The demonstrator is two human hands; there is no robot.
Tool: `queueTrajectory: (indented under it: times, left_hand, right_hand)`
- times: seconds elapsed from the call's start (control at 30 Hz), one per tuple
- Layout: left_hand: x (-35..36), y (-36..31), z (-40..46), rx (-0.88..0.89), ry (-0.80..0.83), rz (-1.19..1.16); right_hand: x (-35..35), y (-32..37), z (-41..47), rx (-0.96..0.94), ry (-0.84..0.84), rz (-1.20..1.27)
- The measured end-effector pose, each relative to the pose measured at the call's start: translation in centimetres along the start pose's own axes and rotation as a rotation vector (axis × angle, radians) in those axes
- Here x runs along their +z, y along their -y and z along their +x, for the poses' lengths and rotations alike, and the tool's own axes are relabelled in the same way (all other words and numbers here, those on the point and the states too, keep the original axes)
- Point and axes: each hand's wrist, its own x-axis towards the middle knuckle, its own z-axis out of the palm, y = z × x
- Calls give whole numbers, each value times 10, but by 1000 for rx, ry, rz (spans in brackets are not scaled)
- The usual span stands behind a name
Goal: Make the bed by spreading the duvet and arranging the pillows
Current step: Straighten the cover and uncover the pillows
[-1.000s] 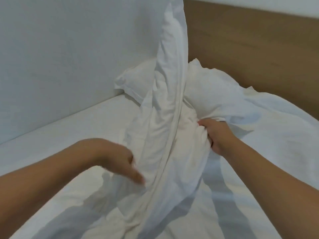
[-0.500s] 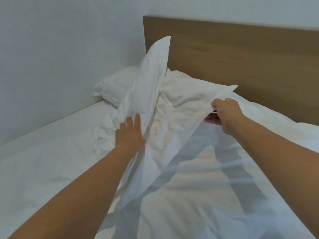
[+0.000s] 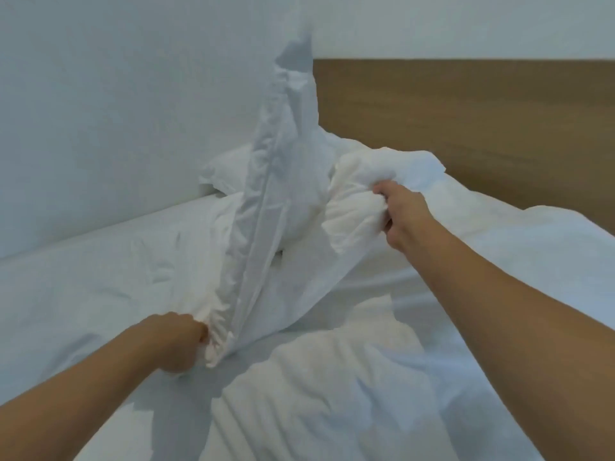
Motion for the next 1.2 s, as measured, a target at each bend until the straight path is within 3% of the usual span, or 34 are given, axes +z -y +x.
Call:
queueTrajectory:
  times: [0.03, 0.1, 0.17, 0.23, 0.3, 0.33, 0.43, 0.5, 0.57, 0.63, 0.7, 0.73, 0.77, 0.83, 0.9, 1.0, 1.1, 1.2]
  left_hand:
    - [-11, -9, 2, -30, -34, -70]
    - [-50, -32, 11, -63, -263, -293]
    - [-89, -63, 25, -8, -527, -571]
    - [-110, -90, 42, 46, -651, -736]
    - [-117, -105, 56, 23, -714, -746]
    - [-124, -106, 57, -14, -820, -827]
    - [-162, -83, 37, -72, -1321, -1199]
    - [-176, -55, 11, 34, -1570, -1386]
    - [-156, -41, -7, 184, -1497, -1306]
    - [-109, -38, -6, 259, -1126, -1027]
    - [-62, -45, 9, 220, -621, -645]
    - [-45, -53, 16, 180, -449, -400]
    - [-36, -64, 19, 140, -391, -206]
    - [-32, -90, 23, 113, -505, -101]
    - [-37, -117, 25, 155, -727, -232]
    - [-44, -137, 31, 245, -893, -426]
    - [-38, -141, 28, 347, -978, -374]
    - [-31, -144, 20, 342, -1058, -351]
  right_hand:
    - [-11, 6, -12, -54, -32, -7]
    - [-38, 14, -30, -114, -115, 15]
    - [-70, 19, -38, -133, -221, 3]
    - [-91, 20, -45, -121, -252, -71]
    - [-98, 17, -47, -69, -194, -144]
    - [-98, 16, -45, -42, -149, -175]
    - [-88, 16, -30, 59, -32, -202]
    - [-79, 15, -15, 108, 42, -141]
    - [-73, 12, -5, 140, 17, -33]
    - [-72, 4, 1, 166, -67, 67]
    - [-77, -6, -2, 173, -133, 103]
    - [-80, -9, -6, 176, -152, 102]
    - [-83, -12, -10, 171, -154, 111]
    - [-89, -15, -15, 170, -140, 141]
    - [-93, -15, -20, 151, -154, 271]
    - [-89, -22, -34, 56, -91, 445]
    - [-59, -40, -52, 32, 58, 216]
    - [-20, -50, -62, 47, 83, -41]
